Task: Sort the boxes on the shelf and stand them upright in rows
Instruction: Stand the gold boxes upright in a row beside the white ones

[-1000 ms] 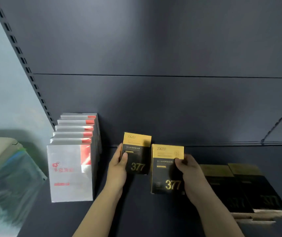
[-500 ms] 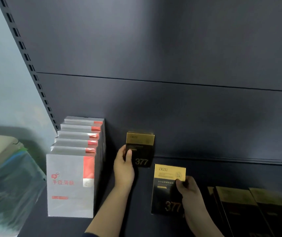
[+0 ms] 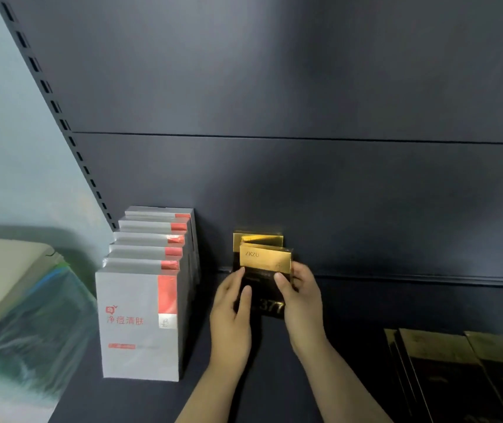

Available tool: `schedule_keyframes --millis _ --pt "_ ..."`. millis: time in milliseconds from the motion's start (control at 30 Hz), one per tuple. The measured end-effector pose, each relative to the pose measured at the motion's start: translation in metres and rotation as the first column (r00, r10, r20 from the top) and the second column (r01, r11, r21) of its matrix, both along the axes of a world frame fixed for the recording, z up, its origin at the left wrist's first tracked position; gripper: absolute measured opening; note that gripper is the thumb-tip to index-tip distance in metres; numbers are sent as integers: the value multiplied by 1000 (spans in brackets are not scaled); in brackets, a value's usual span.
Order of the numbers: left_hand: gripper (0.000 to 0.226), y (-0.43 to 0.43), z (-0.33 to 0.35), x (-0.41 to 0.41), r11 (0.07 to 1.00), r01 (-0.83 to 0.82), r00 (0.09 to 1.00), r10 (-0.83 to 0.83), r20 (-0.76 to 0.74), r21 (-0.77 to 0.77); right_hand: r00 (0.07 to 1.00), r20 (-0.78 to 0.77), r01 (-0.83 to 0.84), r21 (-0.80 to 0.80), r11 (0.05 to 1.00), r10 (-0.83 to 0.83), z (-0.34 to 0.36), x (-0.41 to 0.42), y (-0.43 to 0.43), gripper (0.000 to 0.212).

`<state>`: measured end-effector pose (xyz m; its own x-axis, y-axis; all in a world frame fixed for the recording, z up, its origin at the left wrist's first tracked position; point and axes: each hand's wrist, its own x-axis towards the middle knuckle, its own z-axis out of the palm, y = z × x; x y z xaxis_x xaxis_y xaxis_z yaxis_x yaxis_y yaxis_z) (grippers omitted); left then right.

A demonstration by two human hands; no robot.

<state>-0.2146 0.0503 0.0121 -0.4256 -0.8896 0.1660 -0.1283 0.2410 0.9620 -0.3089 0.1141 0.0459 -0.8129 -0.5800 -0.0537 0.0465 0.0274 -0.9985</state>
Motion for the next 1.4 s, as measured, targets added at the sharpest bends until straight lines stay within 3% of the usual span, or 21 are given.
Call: schedule_keyframes --millis 167,300,600,767,900,1000,1100,1167,1267,1400 --pt "57 -7 -2 -7 996 -87 993 89 79 -30 995 -11 96 47 994 -95 -13 -6 -21 53" --pt "53 -11 -7 -7 997 -58 993 64 103 -56 995 -90 -40 134 990 53 -17 -5 -29 46" --pt "49 -13 -7 -5 999 -34 991 35 126 -11 989 -131 -40 202 979 68 -16 -5 -30 46" --pt "52 -5 -5 3 999 -7 990 12 141 -36 994 -88 -38 226 973 59 -10 -5 -13 73" --pt "57 18 -6 12 999 -34 977 41 208 -38 994 -102 -11 256 967 39 -3 -1 18 81" --pt "60 42 1 9 992 -36 987 54 150 -121 985 -168 20 253 967 24 16 -6 37 76" --pt "59 60 12 -4 990 92 992 -81 102 -103 947 -316 32 282 959 61 44 -12 46 64" --pt "53 71 21 -17 978 209 976 -208 71 -17 919 -381 28 330 944 106 59 -16 52 57" --pt "36 86 34 -36 926 349 937 -349 -28 143 934 -317 -28 395 918 165 72 -23 68 50" --pt "55 106 39 -57 871 403 912 -408 -42 280 938 -332 37 386 922 101 77 -32 104 42"
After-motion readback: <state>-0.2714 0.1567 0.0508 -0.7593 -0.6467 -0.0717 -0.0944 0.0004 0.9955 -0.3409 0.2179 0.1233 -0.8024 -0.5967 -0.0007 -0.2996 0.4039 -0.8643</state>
